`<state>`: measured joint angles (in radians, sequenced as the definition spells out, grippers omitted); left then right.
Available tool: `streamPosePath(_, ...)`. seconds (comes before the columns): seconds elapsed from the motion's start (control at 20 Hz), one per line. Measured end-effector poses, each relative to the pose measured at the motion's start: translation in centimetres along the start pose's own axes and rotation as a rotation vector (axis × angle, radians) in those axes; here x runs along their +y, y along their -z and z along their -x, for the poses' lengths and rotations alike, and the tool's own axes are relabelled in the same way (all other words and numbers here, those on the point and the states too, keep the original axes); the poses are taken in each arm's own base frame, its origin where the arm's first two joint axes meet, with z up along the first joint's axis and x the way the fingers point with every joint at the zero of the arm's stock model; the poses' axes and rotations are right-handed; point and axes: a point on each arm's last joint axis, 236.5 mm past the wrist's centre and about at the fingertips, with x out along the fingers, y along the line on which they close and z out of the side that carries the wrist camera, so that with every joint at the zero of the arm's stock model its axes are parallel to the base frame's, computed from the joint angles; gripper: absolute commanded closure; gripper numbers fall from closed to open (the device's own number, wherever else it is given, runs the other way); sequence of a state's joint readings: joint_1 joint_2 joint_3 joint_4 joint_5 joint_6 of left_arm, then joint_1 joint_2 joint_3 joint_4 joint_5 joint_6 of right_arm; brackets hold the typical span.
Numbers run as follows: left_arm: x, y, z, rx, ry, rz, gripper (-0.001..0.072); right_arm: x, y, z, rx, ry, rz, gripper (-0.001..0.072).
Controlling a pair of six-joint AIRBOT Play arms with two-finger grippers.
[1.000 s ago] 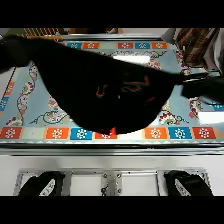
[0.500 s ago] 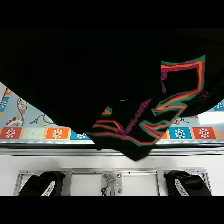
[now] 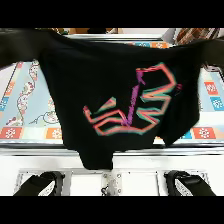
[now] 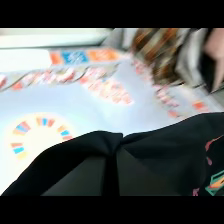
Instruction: Fold the clothes and pants, and hang the long-sleeved shirts on hangers.
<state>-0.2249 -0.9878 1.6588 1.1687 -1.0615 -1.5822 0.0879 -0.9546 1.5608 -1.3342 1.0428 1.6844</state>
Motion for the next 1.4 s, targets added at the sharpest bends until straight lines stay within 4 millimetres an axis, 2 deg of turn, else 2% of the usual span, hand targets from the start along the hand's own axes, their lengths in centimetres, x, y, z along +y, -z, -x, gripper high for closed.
streamPosePath(0.2,8.0,4.5,-11.4,0.147,-0.131,0.039,0.0693,-3.5,3.9,-12.3,0.134,0.038,-0.019,0.0687)
streamPosePath(0.25,10.0,5.6,-13.8,0.166,-0.155,0.051,0.0498,-4.3,4.9,-14.7,0.149,0.046,-0.022,0.0591)
streamPosePath(0.3,12.1,6.8,-16.0,0.183,-0.182,0.067,0.0188,-5.0,5.7,-16.9,0.157,0.053,-0.03,0.0362)
streamPosePath(0.35,14.2,8.0,-17.7,0.2,-0.21,0.084,0.0138,-5.7,6.4,-18.6,0.161,0.061,-0.031,0.0134)
streamPosePath(0.4,15.9,9.0,-18.8,0.218,-0.231,0.109,0.0137,-6.2,6.9,-19.8,0.16,0.066,-0.032,0.0082)
streamPosePath(0.5,19.5,11.1,-20.0,0.268,-0.282,0.164,0.0138,-6.8,6.6,-20.7,0.137,0.073,-0.034,0.0098)
streamPosePath(0.6,22.3,13.1,-19.4,0.339,-0.324,0.217,0.0138,-7.0,5.2,-19.7,0.101,0.076,-0.033,0.0097)
streamPosePath(0.7,24.7,16.2,-17.7,0.441,-0.368,0.269,0.0138,-6.5,3.6,-17.3,0.068,0.073,-0.021,0.0097)
streamPosePath(0.8,26.4,20.5,-15.4,0.544,-0.408,0.337,0.0138,-5.7,3.4,-14.2,0.073,0.067,-0.001,0.0098)
streamPosePath(0.9,27.4,26.1,-13.1,0.659,-0.444,0.422,0.0138,-5.0,4.3,-11.1,0.09,0.062,0.011,0.0097)
streamPosePath(1.0,27.6,31.8,-11.2,0.761,-0.466,0.498,0.0138,-4.7,6.3,-8.4,0.124,0.061,0.013,0.0097)
streamPosePath(1.1,26.9,36.1,-10.2,0.815,-0.464,0.58,0.0139,-4.4,8.3,-6.1,0.146,0.057,0.013,0.0097)
streamPosePath(1.25,25.4,39.4,-10.6,0.814,-0.435,0.67,0.0138,-4.2,10.8,-3.9,0.169,0.05,0.004,0.0097)
streamPosePath(1.4,24.2,40.7,-11.5,0.797,-0.416,0.701,0.0139,-4.0,12.3,-2.5,0.175,0.045,-0.008,0.0097)
